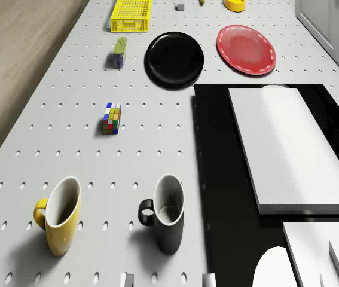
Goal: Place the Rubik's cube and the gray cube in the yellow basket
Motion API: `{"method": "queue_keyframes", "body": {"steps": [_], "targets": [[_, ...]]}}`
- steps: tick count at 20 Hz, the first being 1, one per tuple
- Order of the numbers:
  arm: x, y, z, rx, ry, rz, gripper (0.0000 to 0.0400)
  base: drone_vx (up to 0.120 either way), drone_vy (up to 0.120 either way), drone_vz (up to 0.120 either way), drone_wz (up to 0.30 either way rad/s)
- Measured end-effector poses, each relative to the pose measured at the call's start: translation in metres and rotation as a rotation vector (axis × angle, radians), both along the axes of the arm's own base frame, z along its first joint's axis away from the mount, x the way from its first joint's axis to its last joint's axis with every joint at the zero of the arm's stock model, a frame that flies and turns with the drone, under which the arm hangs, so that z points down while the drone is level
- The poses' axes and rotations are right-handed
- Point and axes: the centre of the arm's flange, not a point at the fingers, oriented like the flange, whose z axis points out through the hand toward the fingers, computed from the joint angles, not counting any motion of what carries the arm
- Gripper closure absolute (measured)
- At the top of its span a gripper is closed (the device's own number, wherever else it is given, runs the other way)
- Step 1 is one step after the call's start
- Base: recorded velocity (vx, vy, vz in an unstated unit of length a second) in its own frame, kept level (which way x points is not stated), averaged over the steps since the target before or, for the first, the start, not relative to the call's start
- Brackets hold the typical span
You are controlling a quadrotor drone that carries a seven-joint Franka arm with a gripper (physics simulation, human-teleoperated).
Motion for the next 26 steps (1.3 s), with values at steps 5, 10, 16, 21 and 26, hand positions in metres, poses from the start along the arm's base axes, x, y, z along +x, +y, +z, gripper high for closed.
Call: {"method": "queue_keyframes", "body": {"steps": [5, 10, 16, 21, 26], "targets": [[-0.004, 0.0, 0.037, 0.0, -0.004, 0.0, 0.0, 0.0, 0.04, 0.0, 0.0], [-0.002, 0.0, 0.066, 0.0, -0.008, 0.0, 0.0, 0.096, 0.12, 0.0, 0.0], [-0.001, 0.0, 0.085, 0.0, -0.013, 0.0, 0.0, 0.12, 0.12, 0.0, 0.0], [0.0, 0.0, 0.091, 0.0, -0.016, 0.0, 0.0, 0.12, 0.12, 0.0, 0.0], [-0.001, 0.0, 0.093, 0.0, -0.02, 0.0, 0.0, 0.12, 0.12, 0.0, 0.0]]}}
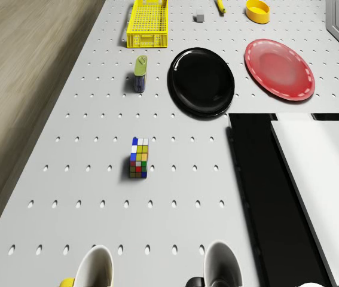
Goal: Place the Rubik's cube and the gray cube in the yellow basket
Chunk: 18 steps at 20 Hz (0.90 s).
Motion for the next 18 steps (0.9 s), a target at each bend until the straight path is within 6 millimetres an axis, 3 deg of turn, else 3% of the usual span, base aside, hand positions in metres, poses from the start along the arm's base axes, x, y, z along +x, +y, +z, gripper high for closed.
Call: {"method": "queue_keyframes", "body": {"steps": [18], "targets": [[-0.0013, 0.0006, 0.0007, -0.006, -0.014, 0.0, 0.0, 0.12, 0.12, 0.0, 0.0]]}}
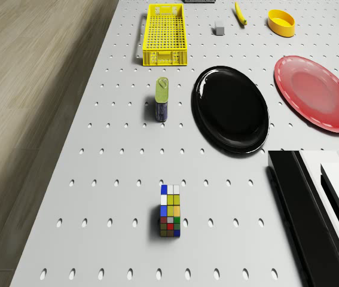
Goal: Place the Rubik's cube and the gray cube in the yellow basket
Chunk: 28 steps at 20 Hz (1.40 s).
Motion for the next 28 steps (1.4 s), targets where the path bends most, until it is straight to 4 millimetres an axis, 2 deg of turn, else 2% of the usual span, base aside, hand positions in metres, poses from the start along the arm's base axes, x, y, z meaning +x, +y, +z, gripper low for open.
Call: {"method": "queue_keyframes", "body": {"steps": [9, 19, 24, 28], "targets": [[-0.001, 0.002, 0.0, -0.022, -0.007, -0.001, 0.0, 0.12, 0.12, 0.0, 0.0], [-0.001, 0.015, -0.001, -0.148, -0.014, -0.003, 0.0, 0.12, 0.0, 0.0, 0.0], [-0.002, 0.034, -0.006, -0.35, -0.018, -0.008, 0.0, 0.12, 0.0, -0.056, 0.0], [-0.001, 0.062, -0.023, -0.675, -0.019, -0.016, 0.0, 0.12, 0.0, -0.03, 0.0]]}}
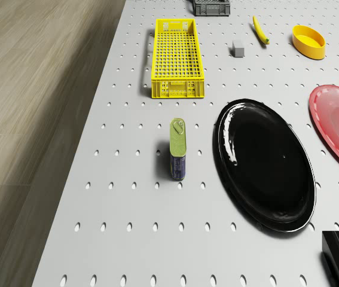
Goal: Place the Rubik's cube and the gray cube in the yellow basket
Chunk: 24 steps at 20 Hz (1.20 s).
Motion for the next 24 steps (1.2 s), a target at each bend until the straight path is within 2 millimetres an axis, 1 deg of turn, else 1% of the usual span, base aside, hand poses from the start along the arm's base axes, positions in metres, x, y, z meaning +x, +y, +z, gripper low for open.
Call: {"method": "queue_keyframes", "body": {"steps": [1, 3, 5, 6, 8, 10, 11, 13, 15, 18, 19, 24], "targets": [[0.0, 0.008, -0.008, -0.114, 0.0, -0.004, 0.0, 0.12, 0.0, 0.0, 0.0], [0.001, 0.024, -0.03, -0.387, -0.001, -0.013, 0.0, 0.12, 0.0, -0.12, 0.0], [0.002, 0.035, -0.06, -0.71, -0.001, -0.024, 0.0, 0.12, 0.0, -0.12, 0.0], [0.002, 0.036, -0.077, -0.883, 0.0, -0.03, 0.0, 0.12, 0.0, -0.12, 0.0], [0.004, 0.03, -0.111, -1.227, 0.0, -0.043, 0.0, 0.12, 0.0, -0.12, 0.0], [0.004, 0.016, -0.137, -1.537, 0.0, -0.055, 0.0, 0.12, 0.0, -0.12, 0.0], [0.005, 0.007, -0.147, -1.672, 0.001, -0.059, 0.0, 0.12, 0.0, -0.12, 0.0], [0.005, -0.01, -0.161, -1.894, 0.001, -0.067, 0.0, 0.12, 0.0, -0.12, 0.0], [0.005, -0.025, -0.169, -2.06, 0.002, -0.071, 0.0, 0.12, 0.0, -0.12, 0.0], [0.005, -0.04, -0.174, -2.224, 0.003, -0.073, 0.0, 0.12, 0.0, -0.12, 0.0], [0.005, -0.044, -0.175, -2.263, 0.004, -0.073, 0.0, 0.12, 0.0, -0.12, 0.0], [0.005, -0.055, -0.177, -2.379, 0.005, -0.073, 0.0, 0.12, -0.12, -0.12, 0.0]]}}
